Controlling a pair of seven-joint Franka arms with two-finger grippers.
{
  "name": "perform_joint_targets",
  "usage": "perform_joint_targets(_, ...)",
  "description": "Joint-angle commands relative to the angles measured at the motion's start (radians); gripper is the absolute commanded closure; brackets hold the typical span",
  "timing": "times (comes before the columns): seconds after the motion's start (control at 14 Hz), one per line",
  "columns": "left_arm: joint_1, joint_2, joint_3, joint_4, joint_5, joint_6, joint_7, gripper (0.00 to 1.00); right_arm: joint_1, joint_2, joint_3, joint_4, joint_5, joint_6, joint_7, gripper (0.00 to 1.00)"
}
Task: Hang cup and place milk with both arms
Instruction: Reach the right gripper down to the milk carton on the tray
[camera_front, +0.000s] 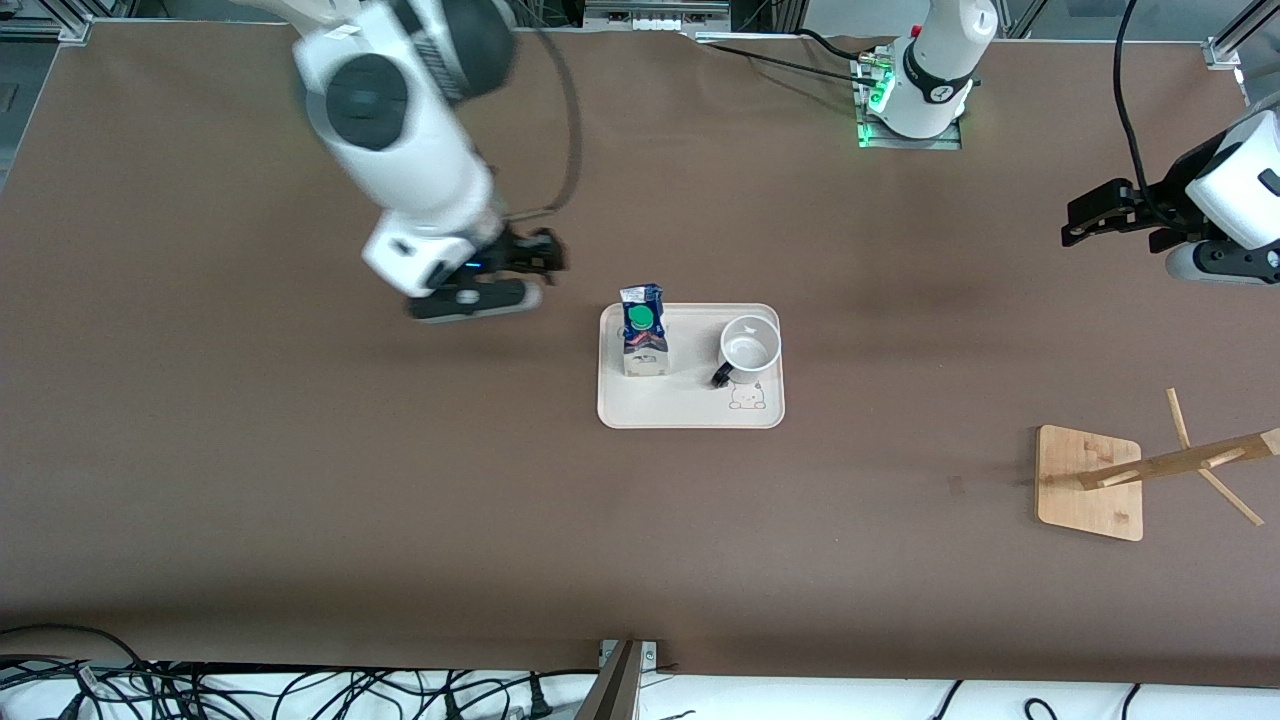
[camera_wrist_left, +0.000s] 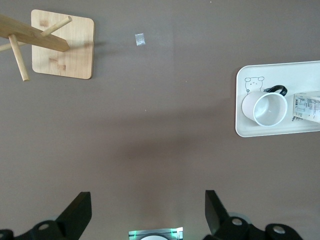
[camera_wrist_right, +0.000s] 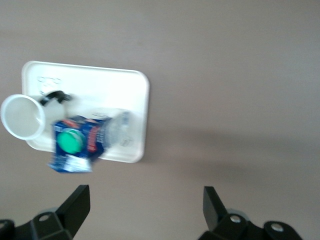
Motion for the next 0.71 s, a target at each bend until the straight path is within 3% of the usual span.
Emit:
perform_joint_targets(0.0, -0.006, 0.015, -0.003, 0.015, 0.008, -0.01, 0.018, 0.0, 0.073, 0.113, -0.012, 0.085, -0.009, 0.061, 0.146, 0.0)
perform_joint_targets(0.64, -0.007, 0.033, -0.003, 0.017, 0.01, -0.008, 0.023, 0.0, 0.172, 0.268, -0.019, 0.086, -0.055, 0.257, 0.335, 0.0)
